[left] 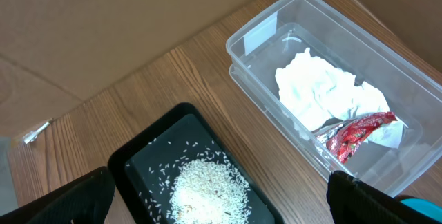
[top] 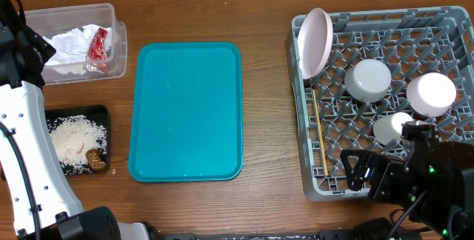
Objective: Sort waste into correct bins and load items into the dishwasher
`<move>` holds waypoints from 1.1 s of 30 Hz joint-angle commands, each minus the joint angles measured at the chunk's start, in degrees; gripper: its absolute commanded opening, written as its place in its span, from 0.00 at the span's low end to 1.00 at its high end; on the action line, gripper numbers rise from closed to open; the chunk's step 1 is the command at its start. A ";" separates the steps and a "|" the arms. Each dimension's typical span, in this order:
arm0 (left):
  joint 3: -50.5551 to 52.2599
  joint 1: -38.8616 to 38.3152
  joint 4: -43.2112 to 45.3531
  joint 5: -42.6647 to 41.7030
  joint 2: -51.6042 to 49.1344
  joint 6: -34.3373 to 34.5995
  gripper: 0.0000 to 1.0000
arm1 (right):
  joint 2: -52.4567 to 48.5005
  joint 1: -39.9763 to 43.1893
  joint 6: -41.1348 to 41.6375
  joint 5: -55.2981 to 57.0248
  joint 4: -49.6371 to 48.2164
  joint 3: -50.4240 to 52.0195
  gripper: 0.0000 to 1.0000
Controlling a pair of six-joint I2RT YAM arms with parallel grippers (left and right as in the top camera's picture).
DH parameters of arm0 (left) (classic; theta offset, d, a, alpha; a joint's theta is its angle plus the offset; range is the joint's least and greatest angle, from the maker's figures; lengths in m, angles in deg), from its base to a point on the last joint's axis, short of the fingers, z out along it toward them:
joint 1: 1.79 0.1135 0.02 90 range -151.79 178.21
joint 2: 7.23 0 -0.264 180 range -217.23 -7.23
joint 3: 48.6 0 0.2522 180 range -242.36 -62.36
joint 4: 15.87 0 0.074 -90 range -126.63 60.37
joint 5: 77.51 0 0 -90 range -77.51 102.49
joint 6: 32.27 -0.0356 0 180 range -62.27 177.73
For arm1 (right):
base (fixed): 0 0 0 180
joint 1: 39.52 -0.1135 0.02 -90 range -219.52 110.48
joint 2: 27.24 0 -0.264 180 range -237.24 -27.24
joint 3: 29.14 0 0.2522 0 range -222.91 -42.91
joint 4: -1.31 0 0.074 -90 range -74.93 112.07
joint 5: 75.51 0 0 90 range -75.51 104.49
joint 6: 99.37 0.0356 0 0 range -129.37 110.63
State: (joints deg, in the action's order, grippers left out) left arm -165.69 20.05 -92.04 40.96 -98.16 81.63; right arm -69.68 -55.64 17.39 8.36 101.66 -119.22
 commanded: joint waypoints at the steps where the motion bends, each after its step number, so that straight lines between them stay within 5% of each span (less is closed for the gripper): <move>1: 0.04 -0.11 0.02 -0.22 -0.35 0.55 1.00 | 0.00 -0.24 -0.42 2.99 0.52 0.57 1.00; 7: 0.04 -0.11 0.02 -0.24 -0.35 0.55 1.00 | 2.38 0.76 -5.29 4.50 -5.14 5.31 1.00; 18: 0.04 -0.11 0.02 -0.22 -0.35 0.55 1.00 | 28.70 11.19 -18.25 -10.05 -46.71 36.94 1.00; 33: 0.04 -0.11 0.02 -0.22 -0.35 0.55 1.00 | 39.32 14.38 -18.08 -10.03 -86.47 68.13 1.00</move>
State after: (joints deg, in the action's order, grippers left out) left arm -165.69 20.05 -92.02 40.96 -98.23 81.63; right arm -32.91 -41.43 -0.44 -1.56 19.39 -55.07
